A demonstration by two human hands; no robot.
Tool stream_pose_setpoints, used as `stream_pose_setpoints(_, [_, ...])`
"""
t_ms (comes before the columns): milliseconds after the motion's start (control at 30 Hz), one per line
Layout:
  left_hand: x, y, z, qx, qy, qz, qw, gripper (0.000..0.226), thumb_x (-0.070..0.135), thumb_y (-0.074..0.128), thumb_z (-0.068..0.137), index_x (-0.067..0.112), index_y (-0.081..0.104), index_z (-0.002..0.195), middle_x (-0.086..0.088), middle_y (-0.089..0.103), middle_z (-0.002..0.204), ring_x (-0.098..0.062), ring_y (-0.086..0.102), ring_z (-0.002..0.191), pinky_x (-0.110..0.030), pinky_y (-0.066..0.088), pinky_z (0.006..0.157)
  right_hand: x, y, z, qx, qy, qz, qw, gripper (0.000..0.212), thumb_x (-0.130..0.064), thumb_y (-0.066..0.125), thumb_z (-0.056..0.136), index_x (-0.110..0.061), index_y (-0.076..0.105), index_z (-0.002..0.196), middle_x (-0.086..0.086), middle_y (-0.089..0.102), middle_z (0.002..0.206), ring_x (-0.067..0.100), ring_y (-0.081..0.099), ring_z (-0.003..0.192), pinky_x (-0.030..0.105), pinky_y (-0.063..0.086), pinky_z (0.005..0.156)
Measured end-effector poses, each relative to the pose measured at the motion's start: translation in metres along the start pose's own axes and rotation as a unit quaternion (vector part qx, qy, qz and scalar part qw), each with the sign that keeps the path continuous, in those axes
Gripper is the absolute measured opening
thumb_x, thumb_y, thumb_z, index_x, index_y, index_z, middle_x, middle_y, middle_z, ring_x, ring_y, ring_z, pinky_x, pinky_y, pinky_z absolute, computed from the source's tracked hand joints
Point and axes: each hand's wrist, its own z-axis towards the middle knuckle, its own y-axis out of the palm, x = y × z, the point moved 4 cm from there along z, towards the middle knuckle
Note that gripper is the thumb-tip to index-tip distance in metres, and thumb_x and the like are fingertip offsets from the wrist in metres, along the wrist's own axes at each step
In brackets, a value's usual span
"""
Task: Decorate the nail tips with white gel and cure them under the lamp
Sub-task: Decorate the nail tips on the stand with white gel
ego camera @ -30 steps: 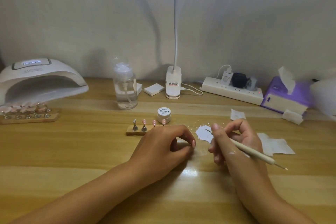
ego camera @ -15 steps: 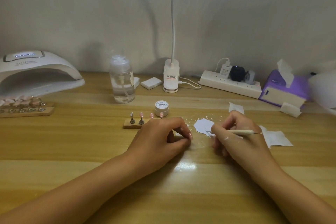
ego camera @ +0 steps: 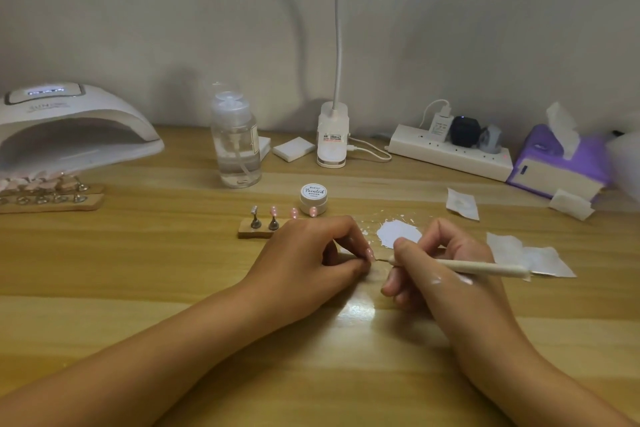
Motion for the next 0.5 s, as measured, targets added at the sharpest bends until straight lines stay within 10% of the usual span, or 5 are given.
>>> stream_pose_setpoints(500, [0.0007, 0.0006, -0.0003, -0.005, -0.011, -0.002, 1.0, 0.013, 0.019, 0.074, 0.081, 0.031, 0.069, 0.083, 0.021, 0.071, 0.086, -0.005, 0.058, 0.063, -0.018, 0.037, 0.065, 0.003, 0.0026, 0.0009, -0.016, -0.008, -0.015, 1.0, 0.022, -0.002, 0.059, 0.085, -0.008, 0.044, 0.071, 0.018, 0.068, 0.058, 0.017, 0.061, 0.046, 0.022, 0.051, 0.048])
